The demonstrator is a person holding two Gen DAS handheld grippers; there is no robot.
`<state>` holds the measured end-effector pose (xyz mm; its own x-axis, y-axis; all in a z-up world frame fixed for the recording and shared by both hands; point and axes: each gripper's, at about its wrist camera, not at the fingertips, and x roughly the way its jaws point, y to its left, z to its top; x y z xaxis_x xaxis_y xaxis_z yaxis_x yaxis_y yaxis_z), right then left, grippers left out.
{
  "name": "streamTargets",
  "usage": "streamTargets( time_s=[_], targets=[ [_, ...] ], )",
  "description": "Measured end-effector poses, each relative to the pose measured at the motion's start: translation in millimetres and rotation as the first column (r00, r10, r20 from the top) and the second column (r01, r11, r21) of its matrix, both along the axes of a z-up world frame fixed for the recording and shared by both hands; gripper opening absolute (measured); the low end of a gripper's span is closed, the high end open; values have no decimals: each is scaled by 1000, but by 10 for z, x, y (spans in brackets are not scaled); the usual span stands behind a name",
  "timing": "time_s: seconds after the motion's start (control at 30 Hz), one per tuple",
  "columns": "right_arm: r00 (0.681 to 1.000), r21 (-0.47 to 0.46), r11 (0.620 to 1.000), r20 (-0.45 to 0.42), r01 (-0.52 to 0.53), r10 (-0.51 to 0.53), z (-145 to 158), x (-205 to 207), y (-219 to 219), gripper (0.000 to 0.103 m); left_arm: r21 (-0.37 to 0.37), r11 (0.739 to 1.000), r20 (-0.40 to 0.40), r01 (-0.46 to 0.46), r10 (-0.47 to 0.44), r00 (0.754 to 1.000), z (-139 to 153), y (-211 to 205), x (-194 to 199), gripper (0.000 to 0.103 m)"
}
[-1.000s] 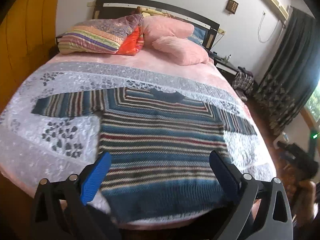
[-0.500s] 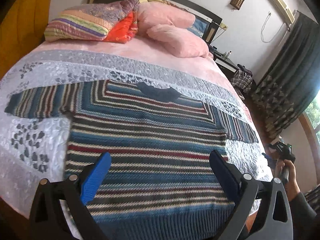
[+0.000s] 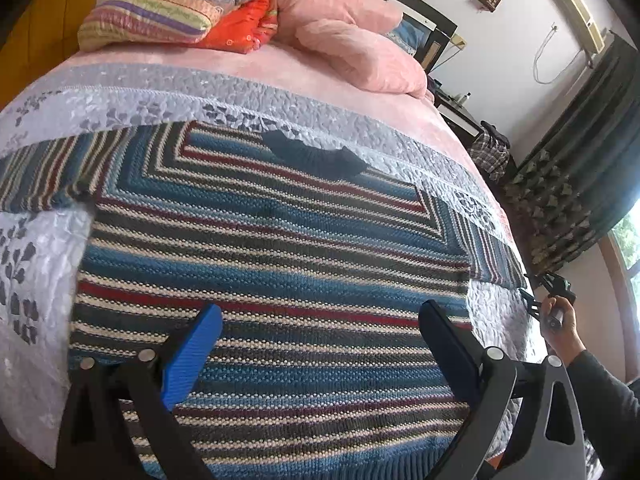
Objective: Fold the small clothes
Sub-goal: 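Grasp the sweater's sleeve cuff with the right gripper and lift it, then carry the sleeve across the sweater body with the right gripper and release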
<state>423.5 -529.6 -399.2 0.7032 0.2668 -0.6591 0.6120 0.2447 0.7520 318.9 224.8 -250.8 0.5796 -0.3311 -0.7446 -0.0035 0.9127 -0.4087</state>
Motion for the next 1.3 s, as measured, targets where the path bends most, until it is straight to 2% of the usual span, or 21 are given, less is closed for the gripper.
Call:
streamTargets(
  time_s=[0.17, 0.23, 0.27, 0.3, 0.4, 0.6, 0.73, 0.87, 1.0, 1.17, 1.3],
  targets=[
    [1000, -18, 1000, 10, 14, -14, -59, 149, -102, 36, -42, 999, -29, -20, 19, 999, -132, 71, 74, 99],
    [1000, -43, 999, -3, 8, -8, -30, 191, -119, 27, -67, 997, -50, -38, 35, 998, -181, 127, 105, 99],
    [1000, -64, 998, -8, 6, -6, 2, 207, -135, 15, -75, 996, -56, -43, 39, 998, -193, 143, 123, 99],
    [1000, -88, 996, -3, 8, -8, 60, 209, -150, 11, -94, 994, -64, -52, 47, 997, -203, 176, 136, 99],
    [999, -141, 990, 47, -9, 16, 317, 209, -121, 10, -126, 989, -69, -78, 69, 995, -159, 258, 112, 99],
    [992, -249, 965, 76, -79, 101, 791, 265, 77, 8, -129, 988, -30, -84, 81, 996, 36, 363, 63, 99],
    [977, -393, 908, 89, -143, 192, 1278, 298, 427, 8, -145, 987, -16, -76, 75, 997, 170, 429, 29, 99],
    [948, -485, 855, 141, -184, 284, 1764, 319, 892, 8, -147, 986, 9, -85, 87, 996, 297, 526, -8, 99],
    [914, -557, 800, 168, -222, 370, 2124, 344, 1411, 8, -150, 984, 42, -92, 99, 994, 422, 614, -29, 99],
    [862, -616, 739, 186, -272, 472, 2414, 374, 2097, 8, -113, 991, 91, -69, 79, 993, 595, 624, -11, 99],
    [822, -652, 687, 169, -321, 544, 2489, 407, 2661, 8, -61, 998, 82, -33, 38, 996, 687, 592, 66, 99]
  ],
)
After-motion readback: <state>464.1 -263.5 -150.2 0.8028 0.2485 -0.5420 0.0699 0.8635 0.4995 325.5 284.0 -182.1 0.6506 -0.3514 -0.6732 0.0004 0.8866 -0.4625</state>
